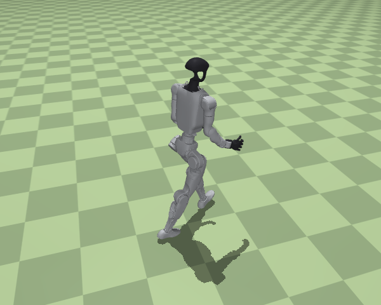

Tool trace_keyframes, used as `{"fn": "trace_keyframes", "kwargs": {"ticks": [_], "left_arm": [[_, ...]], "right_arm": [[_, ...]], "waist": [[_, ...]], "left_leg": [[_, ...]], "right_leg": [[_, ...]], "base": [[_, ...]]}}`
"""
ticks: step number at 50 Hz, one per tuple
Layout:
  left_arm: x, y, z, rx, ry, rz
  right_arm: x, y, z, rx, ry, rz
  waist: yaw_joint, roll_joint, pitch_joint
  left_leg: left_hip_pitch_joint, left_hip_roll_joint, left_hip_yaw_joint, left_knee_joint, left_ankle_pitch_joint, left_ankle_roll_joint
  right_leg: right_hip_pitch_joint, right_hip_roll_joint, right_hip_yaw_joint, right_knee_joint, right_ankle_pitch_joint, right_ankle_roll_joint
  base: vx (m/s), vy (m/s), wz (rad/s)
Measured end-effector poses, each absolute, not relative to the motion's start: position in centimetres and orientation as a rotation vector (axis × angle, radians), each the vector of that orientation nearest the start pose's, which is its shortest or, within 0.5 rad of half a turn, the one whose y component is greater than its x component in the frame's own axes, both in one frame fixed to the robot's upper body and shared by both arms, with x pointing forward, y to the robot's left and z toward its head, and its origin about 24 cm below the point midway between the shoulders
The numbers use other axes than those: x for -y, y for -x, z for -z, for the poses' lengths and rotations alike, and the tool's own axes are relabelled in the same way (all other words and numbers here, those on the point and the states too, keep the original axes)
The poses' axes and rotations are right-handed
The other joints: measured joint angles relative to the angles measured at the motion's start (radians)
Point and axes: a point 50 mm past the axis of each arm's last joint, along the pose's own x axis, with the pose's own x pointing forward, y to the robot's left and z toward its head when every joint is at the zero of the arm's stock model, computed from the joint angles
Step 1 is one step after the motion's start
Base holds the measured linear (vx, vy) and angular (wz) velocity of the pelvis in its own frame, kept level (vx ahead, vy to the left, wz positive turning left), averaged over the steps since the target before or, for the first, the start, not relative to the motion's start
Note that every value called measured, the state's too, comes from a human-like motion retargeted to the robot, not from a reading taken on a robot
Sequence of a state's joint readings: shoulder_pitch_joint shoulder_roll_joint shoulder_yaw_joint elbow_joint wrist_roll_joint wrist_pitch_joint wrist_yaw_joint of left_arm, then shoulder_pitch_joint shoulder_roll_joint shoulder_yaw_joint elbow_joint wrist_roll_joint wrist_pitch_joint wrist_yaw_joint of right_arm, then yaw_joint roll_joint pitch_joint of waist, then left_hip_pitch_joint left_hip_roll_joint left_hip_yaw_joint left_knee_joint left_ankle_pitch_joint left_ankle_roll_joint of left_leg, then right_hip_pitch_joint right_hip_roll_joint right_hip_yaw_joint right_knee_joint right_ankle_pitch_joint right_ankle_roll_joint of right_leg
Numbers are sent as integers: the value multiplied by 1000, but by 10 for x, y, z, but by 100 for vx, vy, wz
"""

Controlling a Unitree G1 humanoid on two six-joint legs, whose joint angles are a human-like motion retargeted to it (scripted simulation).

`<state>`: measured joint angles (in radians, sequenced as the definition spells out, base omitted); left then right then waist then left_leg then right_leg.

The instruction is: Walk run

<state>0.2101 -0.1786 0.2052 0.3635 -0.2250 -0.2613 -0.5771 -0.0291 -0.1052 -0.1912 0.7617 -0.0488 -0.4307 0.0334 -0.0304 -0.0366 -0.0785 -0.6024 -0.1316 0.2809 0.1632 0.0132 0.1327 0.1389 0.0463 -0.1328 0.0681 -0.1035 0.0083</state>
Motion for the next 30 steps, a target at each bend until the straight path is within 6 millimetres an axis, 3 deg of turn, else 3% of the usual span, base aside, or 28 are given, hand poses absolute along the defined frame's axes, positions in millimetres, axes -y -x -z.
{"fn": "trace_keyframes", "kwargs": {"ticks": [2,4,7,9,10,15,18,20,25,28,30], "left_arm": [[-144,-175,53,-167,430,195],[-147,-171,55,-170,415,182],[-154,-167,57,-178,418,156],[-153,-171,54,-168,419,170],[-155,-175,51,-155,405,181],[-164,-195,36,-87,346,234],[-163,-202,29,-52,335,247],[-163,-204,26,-35,335,246],[-165,-197,28,-35,359,236],[-162,-187,37,-73,383,226],[-163,-176,43,-102,393,219]], "right_arm": [[212,-200,75,-308,106,135],[207,-183,86,-359,118,107],[200,-146,107,-486,133,31],[203,-122,114,-550,129,10],[205,-112,116,-571,120,5],[236,-54,120,-696,129,67],[250,-30,118,-742,165,125],[256,-20,115,-753,181,151],[251,-29,109,-674,175,229],[240,-54,105,-577,161,275],[230,-72,104,-517,142,287]], "waist": [[5,-26,-7],[-1,-39,-28],[-57,-8,-36],[-86,3,-16],[-90,39,-16],[-105,73,13],[-189,87,34],[-257,85,45],[-333,90,49],[-338,104,23],[-334,102,-9]], "left_leg": [[43,-2,47,8,39,69],[86,-16,45,35,-8,120],[137,3,-33,116,-123,107],[211,-6,-51,135,-186,105],[242,23,-80,123,-206,99],[382,37,-120,64,-249,72],[482,-10,-198,-7,-224,79],[538,-41,-249,-34,-189,72],[690,-45,-273,-64,-47,-4],[737,-33,-283,5,125,-79],[720,-46,-270,131,323,-143]], "right_leg": [[22,-19,-16,35,125,37],[20,-37,-25,111,319,71],[-41,-39,-54,365,594,109],[-129,-60,-87,614,627,116],[-162,-19,-95,627,627,114],[-419,41,37,722,315,139],[-539,-19,2,568,215,146],[-598,-77,-30,416,212,154],[-664,-85,22,96,86,145],[-645,-76,-70,115,139,16],[-612,-90,-96,174,126,-90]], "base": [[113,-23,4],[144,-21,17],[141,-22,49],[99,-17,56],[101,-25,34],[106,-35,26],[100,-37,128],[87,-38,147],[115,-57,60],[123,-52,8],[126,-55,4]]}}
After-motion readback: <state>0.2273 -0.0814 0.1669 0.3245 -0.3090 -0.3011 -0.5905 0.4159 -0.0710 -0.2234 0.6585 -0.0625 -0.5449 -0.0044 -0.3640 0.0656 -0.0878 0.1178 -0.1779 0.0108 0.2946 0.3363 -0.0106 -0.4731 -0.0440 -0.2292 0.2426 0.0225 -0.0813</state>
